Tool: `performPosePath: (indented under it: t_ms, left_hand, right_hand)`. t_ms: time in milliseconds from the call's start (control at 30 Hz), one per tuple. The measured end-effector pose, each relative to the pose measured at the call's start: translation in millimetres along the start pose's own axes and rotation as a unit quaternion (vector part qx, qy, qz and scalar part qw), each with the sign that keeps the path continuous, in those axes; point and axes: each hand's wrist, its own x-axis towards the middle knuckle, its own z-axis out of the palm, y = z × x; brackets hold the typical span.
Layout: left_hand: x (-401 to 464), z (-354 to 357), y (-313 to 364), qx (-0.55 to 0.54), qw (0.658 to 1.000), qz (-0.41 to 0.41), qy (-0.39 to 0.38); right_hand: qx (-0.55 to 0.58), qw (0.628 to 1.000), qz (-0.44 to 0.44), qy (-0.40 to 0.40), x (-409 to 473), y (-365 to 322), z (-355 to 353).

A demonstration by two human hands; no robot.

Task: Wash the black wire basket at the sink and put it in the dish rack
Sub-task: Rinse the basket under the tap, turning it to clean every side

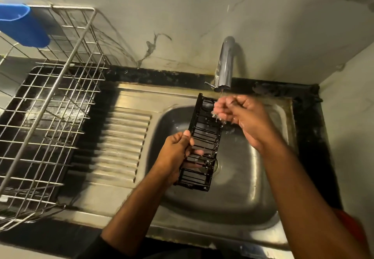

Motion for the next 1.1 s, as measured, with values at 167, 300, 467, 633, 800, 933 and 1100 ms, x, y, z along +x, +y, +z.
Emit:
performPosePath:
  t_ms: [167, 300, 467, 633, 800, 933, 1100]
  left_hand:
    - [-1.3, 0.5, 5.8, -0.01, 0.999, 0.023, -0.02]
    - [1.3, 2.4, 2.7, -0.034, 0.999, 0.018, -0.002]
    - [4.6, -1.2, -0.5, -0.046, 0.999, 0.016, 0.012]
    - [8.9, -4.8, -1.4, -0.068, 0.997, 0.013, 0.026]
    - [10.9, -5.0, -1.6, -0.079, 0.996, 0.013, 0.026]
    - [13.2, -2.7, -1.3, -0.087, 0.996, 0.013, 0.017]
    - [16.3, 5.4, 3.4, -0.084, 0.996, 0.0, 0.005]
  right_hand:
    - [0.249, 0.964, 0.087, 0.021, 8.0, -14.0, 7.4]
    - [0.319, 0.938, 0.129, 0.048, 24.4, -36.7, 15.8]
    - [0.299, 0.94, 0.167, -0.008, 38.8, -43.6, 30.3]
    - [0.364, 0.911, 0.188, -0.039, 41.7, -31.7, 36.5]
    - [0.296, 0.943, 0.146, -0.039, 30.7, -30.9, 32.6]
    - [0.044, 0.994, 0.05, -0.092, 6.3, -27.3, 36.1]
    - [0.073, 0.993, 0.089, -0.023, 5.5, -34.0, 19.6]
